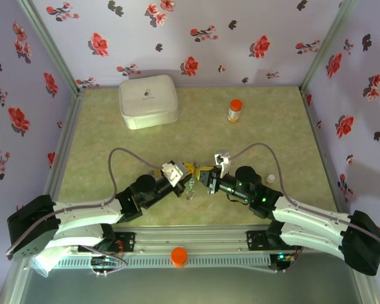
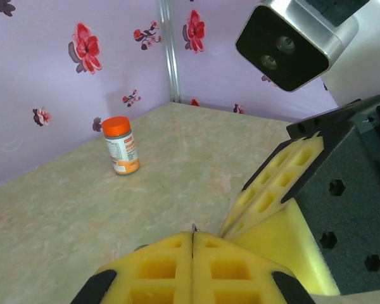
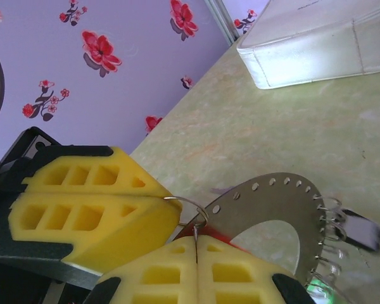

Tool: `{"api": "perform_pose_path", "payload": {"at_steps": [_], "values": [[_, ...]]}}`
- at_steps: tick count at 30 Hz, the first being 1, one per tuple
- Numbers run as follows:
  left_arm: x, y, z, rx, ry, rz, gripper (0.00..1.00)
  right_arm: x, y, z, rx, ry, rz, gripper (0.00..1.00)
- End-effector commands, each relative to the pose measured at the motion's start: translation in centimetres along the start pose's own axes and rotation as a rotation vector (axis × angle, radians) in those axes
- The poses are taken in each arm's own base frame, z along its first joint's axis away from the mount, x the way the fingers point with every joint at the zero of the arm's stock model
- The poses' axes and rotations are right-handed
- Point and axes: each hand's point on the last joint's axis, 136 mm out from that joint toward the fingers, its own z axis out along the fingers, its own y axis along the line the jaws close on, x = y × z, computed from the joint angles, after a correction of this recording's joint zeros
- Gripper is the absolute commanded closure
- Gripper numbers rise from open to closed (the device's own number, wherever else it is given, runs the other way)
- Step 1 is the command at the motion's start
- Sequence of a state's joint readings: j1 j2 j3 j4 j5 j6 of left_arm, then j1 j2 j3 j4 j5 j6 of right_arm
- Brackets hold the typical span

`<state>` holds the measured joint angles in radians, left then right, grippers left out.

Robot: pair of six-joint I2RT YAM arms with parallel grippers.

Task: Put the keys on the keyring

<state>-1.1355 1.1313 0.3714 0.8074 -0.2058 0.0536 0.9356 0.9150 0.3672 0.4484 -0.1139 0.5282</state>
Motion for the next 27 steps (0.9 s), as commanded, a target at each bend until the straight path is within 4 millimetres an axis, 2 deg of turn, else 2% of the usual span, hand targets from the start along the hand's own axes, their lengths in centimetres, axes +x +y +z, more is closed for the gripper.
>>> {"api": "perform_pose_path", "payload": {"at_steps": [1,15,27], "values": [[-2.3,-0.2,0.0,0.007,-0.086,-0.033,1.0,-1.7,0.9,-0.1,-0.035,-0.061,-0.002,1.0],[-2.1,-0.4,-0.1,0.018,-0.084,-0.03,1.0,-2.6,-0.1,-0.7,0.021,-0.105,-0.002,1.0],[-2.6,-1.1,-0.1,0.058,-0.103,-0.02,1.0,-2.9,-0.5,-0.2,0.034,-0.123,0.021,1.0]]}}
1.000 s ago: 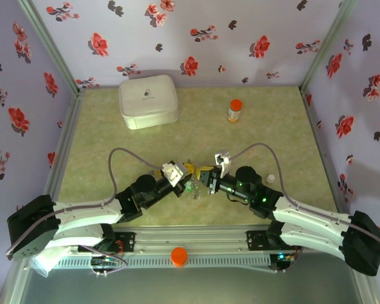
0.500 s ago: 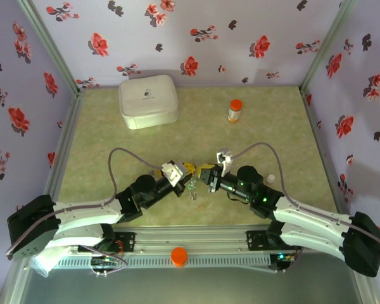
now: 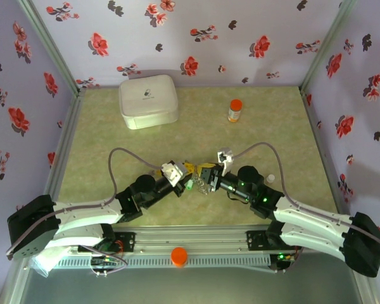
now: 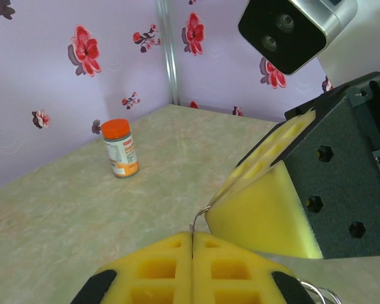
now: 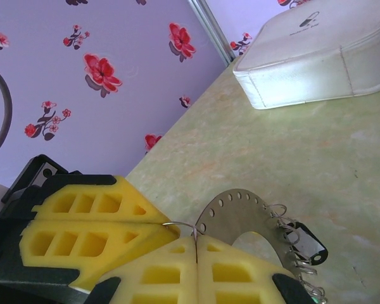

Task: Put the keys on the keyring

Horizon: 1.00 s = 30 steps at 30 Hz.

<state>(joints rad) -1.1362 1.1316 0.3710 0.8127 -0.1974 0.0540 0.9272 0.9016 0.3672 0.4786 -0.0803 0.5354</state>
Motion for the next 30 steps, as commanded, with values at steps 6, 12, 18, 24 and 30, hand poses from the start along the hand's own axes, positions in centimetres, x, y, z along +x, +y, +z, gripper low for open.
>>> {"api": "perform_pose_path", "payload": {"at_steps": [6,12,18,24,30], "values": [[-2.8,-1.2,-0.1,0.064,-0.115,-0.014,1.0,-0.9,-1.2,0.4,0.057,-0.051,0.036,1.0],[-2.9,-1.4,-0.1,0.077,-0.116,-0.009,1.0,-0.9,-2.1,0.2,0.093,-0.066,0.063,1.0],[-3.0,-1.5,-0.2,0.081,-0.121,-0.006,1.0,-1.2,-2.5,-0.2,0.105,-0.083,0.08,1.0],[-3.1,-1.6,-0.2,0.09,-0.126,-0.003,1.0,-1.3,-2.9,-0.3,0.109,-0.095,0.108,1.0],[-3.1,-1.7,-0.3,0.097,-0.129,0.001,1.0,-1.3,-3.4,-0.5,0.101,-0.102,0.167,1.0]]}}
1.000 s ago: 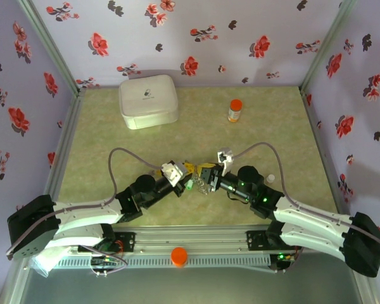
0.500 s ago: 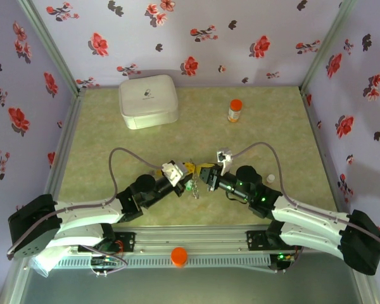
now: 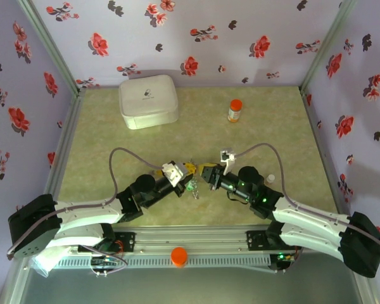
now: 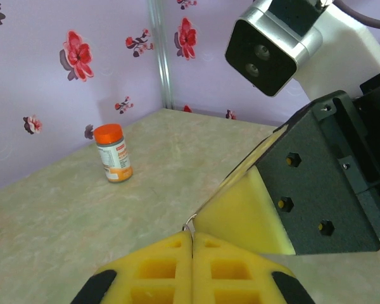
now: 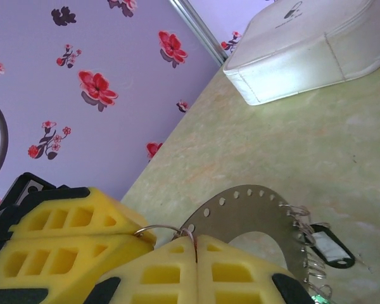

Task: Put the keys on the keyring

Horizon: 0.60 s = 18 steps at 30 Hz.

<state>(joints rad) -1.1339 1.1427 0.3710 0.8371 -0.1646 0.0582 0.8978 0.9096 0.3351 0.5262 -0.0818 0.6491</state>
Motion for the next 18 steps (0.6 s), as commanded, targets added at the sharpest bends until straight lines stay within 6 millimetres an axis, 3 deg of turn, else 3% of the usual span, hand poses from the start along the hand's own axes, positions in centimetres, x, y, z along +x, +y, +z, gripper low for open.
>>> {"api": "perform_pose_path", "payload": {"at_steps": [1,14,18], "values": [[-2.8,-1.3,-0.3,0.07,-0.111,0.002,1.0,-1.6,-2.0,-0.4,0.076,-0.083,0.052,1.0],[-3.6,-1.2,-0.3,0.064,-0.142,0.029,1.0,0.1,-1.5,0.5,0.036,0.017,0.087,0.99],[-3.8,-1.2,-0.3,0.063,-0.151,0.04,1.0,0.4,-1.4,0.1,0.032,0.029,0.09,0.69]]}}
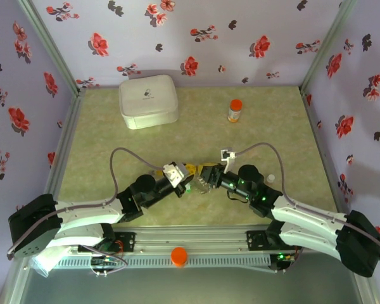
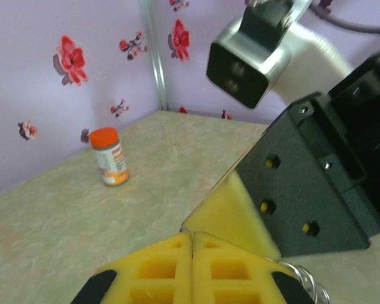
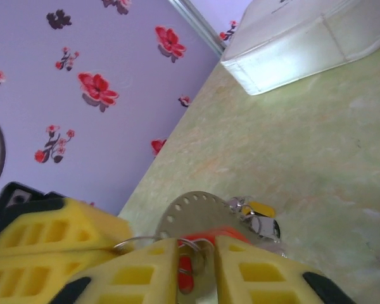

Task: Put the keys on the keyring

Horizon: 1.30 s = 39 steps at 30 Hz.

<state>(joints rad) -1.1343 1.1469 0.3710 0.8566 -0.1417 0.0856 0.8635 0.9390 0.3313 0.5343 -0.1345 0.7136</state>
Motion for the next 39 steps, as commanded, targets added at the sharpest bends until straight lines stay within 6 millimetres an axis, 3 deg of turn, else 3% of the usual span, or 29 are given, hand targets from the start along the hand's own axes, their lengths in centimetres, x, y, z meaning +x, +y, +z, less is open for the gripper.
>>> {"api": "perform_pose_path", "payload": {"at_steps": [1,8,11,16,18,19,20,25,30,33,39], "values": [[-3.6,-0.7,-0.2,0.038,-0.136,0.019,1.0,-0.2,-0.7,-0.4,0.037,0.001,0.014,0.64],[-3.6,-0.7,-0.3,0.035,-0.147,0.025,1.0,-1.2,0.5,-2.3,0.051,0.005,-0.079,0.49],[-3.6,-0.4,-0.5,0.023,-0.164,0.024,1.0,-1.6,1.3,-3.5,0.062,0.053,-0.226,0.46],[-3.4,0.7,-1.2,0.063,-0.21,-0.018,1.0,-1.4,1.3,-4.8,0.109,0.193,-0.641,0.49],[-3.8,0.6,-1.5,0.117,-0.227,-0.019,1.0,-1.3,2.1,-4.8,0.065,0.223,-0.749,0.52],[-2.5,0.4,-1.9,0.146,-0.202,-0.019,1.0,-1.2,2.7,-4.8,0.035,0.241,-0.792,0.53],[-2.6,0.3,-2.0,0.168,-0.208,-0.015,1.0,-0.9,3.0,-4.8,0.009,0.264,-0.825,0.54],[-3.0,-0.4,-2.7,0.269,-0.241,0.028,1.0,1.6,3.5,-5.0,-0.125,0.408,-1.017,0.61],[-3.3,-1.4,-2.9,0.324,-0.258,0.084,1.0,2.6,4.2,-4.4,-0.205,0.43,-1.039,0.66],[-3.2,-1.7,-2.9,0.342,-0.259,0.093,1.0,2.1,3.6,-3.6,-0.162,0.399,-1.023,0.72],[-3.3,-2.1,-2.7,0.373,-0.263,0.104,1.0,1.8,4.1,-3.4,-0.174,0.36,-0.986,0.71]]}}
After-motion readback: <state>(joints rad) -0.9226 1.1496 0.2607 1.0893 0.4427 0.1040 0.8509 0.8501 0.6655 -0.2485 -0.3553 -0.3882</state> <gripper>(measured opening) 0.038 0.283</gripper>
